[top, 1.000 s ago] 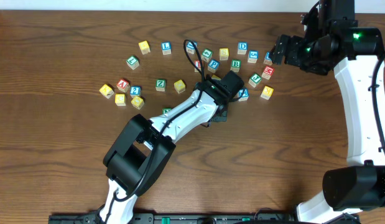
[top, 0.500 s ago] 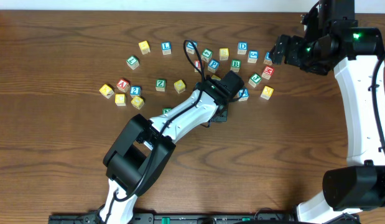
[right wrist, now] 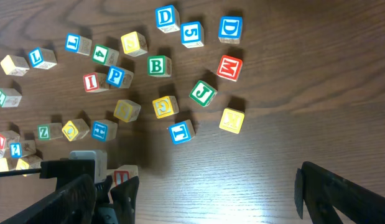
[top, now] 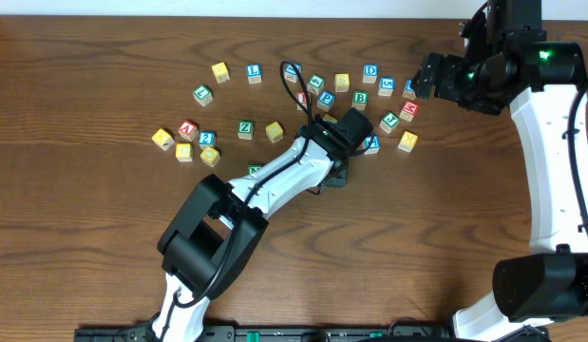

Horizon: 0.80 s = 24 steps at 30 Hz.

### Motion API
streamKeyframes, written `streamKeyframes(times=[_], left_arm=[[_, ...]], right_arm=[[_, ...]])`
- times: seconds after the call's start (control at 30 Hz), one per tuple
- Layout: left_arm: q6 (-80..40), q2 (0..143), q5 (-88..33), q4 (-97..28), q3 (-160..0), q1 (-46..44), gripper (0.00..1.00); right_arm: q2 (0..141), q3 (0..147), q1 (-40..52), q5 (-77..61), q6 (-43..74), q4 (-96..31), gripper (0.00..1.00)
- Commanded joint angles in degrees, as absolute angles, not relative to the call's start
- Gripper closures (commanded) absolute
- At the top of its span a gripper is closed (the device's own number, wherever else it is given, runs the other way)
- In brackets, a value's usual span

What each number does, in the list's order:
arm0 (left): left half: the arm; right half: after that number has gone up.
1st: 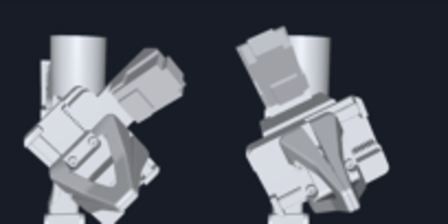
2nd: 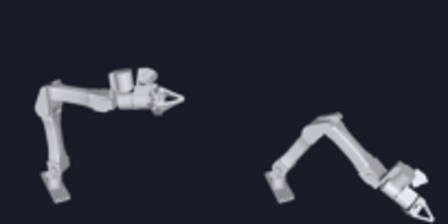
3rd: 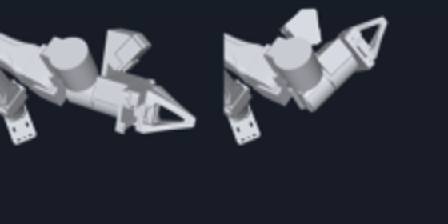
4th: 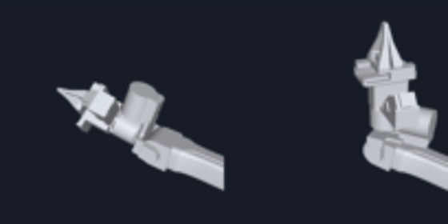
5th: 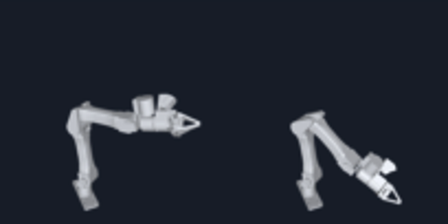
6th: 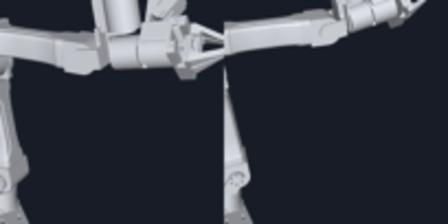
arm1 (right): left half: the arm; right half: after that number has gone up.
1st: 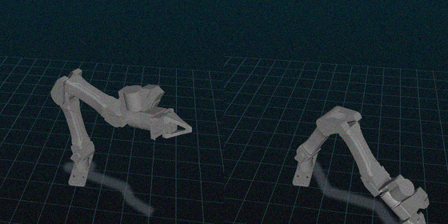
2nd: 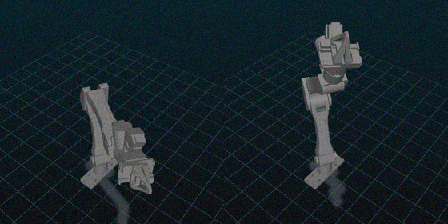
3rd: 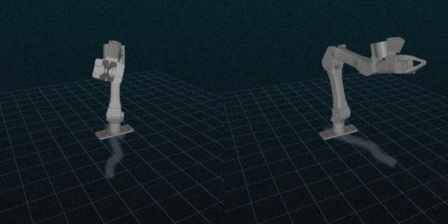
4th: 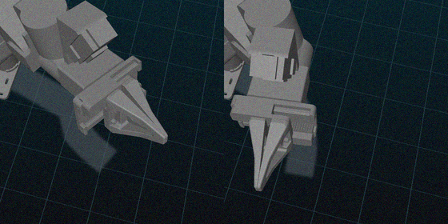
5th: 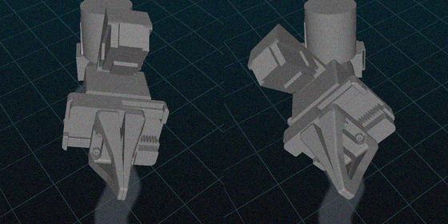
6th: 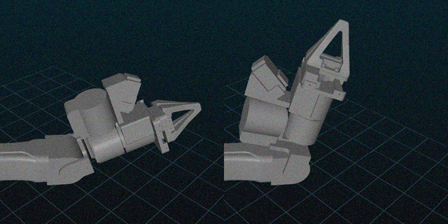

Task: Spell out NEURIPS
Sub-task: 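Carry the red I block to the right of the R, then lower the red I block right of the R and release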

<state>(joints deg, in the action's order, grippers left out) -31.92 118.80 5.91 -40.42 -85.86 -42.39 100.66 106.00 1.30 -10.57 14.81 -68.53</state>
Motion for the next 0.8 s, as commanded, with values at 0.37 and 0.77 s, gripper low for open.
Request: streamKeyframes(times=[0.37,0.77], left_arm=[[-32.21,119.02,5.37,-40.66,-85.69,-42.19,0.45],[-27.44,109.71,5.58,-42.87,-85.95,-41.78,0.45]], right_arm=[[100.79,105.51,1.17,-10.90,14.68,-68.58,0.01],[100.79,105.51,1.17,-10.90,14.68,-68.58,0.01]])
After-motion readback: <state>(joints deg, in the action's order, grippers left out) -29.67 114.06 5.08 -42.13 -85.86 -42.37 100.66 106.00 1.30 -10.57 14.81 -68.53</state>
